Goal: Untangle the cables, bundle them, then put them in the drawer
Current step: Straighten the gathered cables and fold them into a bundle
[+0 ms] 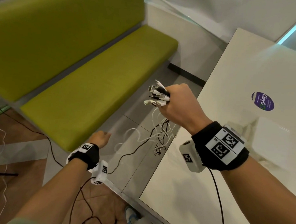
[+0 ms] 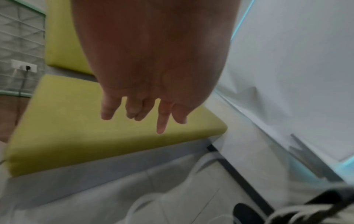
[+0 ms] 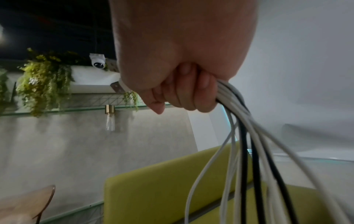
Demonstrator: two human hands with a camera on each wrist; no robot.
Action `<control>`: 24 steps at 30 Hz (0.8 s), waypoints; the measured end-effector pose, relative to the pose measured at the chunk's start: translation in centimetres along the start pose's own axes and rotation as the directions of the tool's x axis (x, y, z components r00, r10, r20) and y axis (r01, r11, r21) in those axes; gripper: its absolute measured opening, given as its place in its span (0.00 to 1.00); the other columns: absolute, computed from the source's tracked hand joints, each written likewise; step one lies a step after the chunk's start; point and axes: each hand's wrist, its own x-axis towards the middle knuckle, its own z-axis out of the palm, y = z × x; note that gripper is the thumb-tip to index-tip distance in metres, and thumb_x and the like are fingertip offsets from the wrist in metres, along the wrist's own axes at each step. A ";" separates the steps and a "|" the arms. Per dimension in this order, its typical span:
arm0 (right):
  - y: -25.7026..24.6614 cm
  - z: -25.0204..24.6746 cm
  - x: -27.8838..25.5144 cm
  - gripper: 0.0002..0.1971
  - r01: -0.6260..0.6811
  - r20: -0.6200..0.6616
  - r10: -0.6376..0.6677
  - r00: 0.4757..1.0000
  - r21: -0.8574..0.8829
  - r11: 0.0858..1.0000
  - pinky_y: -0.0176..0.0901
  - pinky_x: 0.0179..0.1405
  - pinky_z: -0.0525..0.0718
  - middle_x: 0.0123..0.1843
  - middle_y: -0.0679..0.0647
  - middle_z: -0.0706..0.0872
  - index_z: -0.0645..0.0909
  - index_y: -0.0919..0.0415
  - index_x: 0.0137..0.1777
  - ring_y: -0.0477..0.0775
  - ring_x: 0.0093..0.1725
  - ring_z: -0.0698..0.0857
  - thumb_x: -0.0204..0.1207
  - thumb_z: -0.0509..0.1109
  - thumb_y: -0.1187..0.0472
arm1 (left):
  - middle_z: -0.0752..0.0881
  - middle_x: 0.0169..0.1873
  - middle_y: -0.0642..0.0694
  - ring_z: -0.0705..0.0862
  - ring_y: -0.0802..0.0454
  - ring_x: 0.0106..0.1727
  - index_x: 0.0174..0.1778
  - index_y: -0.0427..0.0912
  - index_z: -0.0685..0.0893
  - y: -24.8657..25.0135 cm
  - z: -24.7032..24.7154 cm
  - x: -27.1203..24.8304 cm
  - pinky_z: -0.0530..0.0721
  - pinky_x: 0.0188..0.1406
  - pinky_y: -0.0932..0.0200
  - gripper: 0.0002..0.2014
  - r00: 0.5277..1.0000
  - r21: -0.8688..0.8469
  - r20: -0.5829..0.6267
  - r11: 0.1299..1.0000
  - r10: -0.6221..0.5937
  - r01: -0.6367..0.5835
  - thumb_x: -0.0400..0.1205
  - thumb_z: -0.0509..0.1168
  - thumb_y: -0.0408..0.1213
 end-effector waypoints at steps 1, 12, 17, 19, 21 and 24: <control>0.0 0.3 0.0 0.12 -0.001 0.013 0.001 1.000 0.024 1.000 0.44 0.26 0.61 0.26 0.55 0.76 0.79 0.65 0.31 0.53 0.25 0.68 0.74 0.70 0.61 | 0.77 0.73 0.36 0.76 0.38 0.73 0.73 0.39 0.78 0.9 -0.5 -0.3 0.73 0.69 0.49 0.20 1.000 -0.053 -0.006 0.998 0.029 -0.030 0.88 0.56 0.43; -0.6 2.8 0.8 0.11 -0.079 0.045 0.069 0.997 0.299 0.951 0.51 0.29 0.79 0.30 0.57 0.86 0.85 0.68 0.38 0.58 0.31 0.83 0.76 0.67 0.62 | 0.81 0.63 0.65 0.76 0.75 0.66 0.67 0.55 0.78 14.5 -6.3 -8.5 0.71 0.76 0.58 0.31 0.657 -0.438 0.072 0.615 0.751 -0.655 0.69 0.81 0.45; -1.6 3.0 0.7 0.11 -0.077 0.025 0.073 0.997 0.320 0.944 0.59 0.34 0.81 0.31 0.62 0.85 0.86 0.70 0.39 0.65 0.34 0.83 0.77 0.68 0.63 | 0.78 0.53 0.42 0.76 0.53 0.57 0.62 0.33 0.76 18.6 -5.0 -11.6 0.69 0.51 0.75 0.10 0.691 -0.247 -0.086 0.657 0.718 -0.713 0.87 0.55 0.24; -1.8 2.7 0.6 0.14 -0.104 0.032 0.099 0.995 0.370 0.923 0.55 0.28 0.78 0.25 0.58 0.80 0.81 0.72 0.35 0.60 0.27 0.76 0.79 0.69 0.63 | 0.74 0.42 0.49 0.72 0.60 0.45 0.54 0.38 0.77 19.3 -3.8 -12.5 0.70 0.44 0.72 0.09 0.726 -0.313 -0.146 0.665 0.672 -0.678 0.88 0.52 0.26; -2.2 2.0 0.3 0.19 -0.132 0.020 0.140 0.990 0.486 0.864 0.42 0.22 0.68 0.20 0.48 0.70 0.74 0.66 0.29 0.48 0.22 0.66 0.81 0.70 0.60 | 0.74 0.34 0.50 0.70 0.61 0.36 0.40 0.41 0.78 18.8 -2.6 -12.8 0.71 0.35 0.69 0.09 0.723 -0.448 -0.208 0.593 0.659 -0.669 0.86 0.56 0.31; -3.1 0.6 -0.5 0.23 -0.129 -0.035 0.186 0.982 0.597 0.792 0.37 0.21 0.61 0.20 0.44 0.65 0.66 0.55 0.26 0.46 0.22 0.62 0.82 0.69 0.60 | 0.69 0.20 0.46 0.63 0.52 0.24 0.24 0.38 0.67 16.5 -0.8 -11.7 0.62 0.24 0.55 0.22 0.691 -0.513 -0.279 0.504 0.667 -0.694 0.82 0.62 0.43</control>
